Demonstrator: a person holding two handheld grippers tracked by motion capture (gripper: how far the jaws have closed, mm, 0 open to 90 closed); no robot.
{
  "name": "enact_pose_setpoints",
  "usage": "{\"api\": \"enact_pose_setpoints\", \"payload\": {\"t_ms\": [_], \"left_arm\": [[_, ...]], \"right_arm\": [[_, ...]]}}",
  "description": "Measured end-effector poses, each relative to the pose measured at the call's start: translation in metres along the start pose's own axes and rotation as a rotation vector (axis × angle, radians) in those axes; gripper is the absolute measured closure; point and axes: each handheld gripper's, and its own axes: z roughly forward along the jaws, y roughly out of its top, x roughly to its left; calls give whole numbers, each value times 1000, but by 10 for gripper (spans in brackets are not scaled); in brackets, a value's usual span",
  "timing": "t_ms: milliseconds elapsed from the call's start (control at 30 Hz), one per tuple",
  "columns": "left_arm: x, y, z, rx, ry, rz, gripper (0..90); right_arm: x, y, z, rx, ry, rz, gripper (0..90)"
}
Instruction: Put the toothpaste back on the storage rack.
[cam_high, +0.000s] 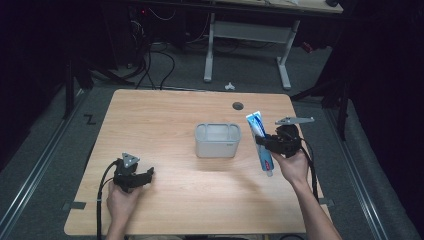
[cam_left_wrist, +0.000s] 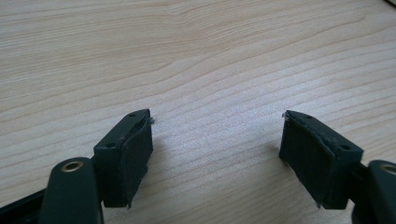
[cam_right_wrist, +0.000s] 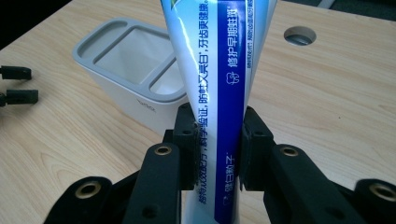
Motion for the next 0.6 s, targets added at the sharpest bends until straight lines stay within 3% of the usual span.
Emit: {"api": "enact_pose_setpoints", "payload": {"t_ms": [600], "left_arm": [[0, 0, 0, 0, 0, 0, 257]], "right_arm": [[7, 16, -2, -49, 11, -24, 734]]}}
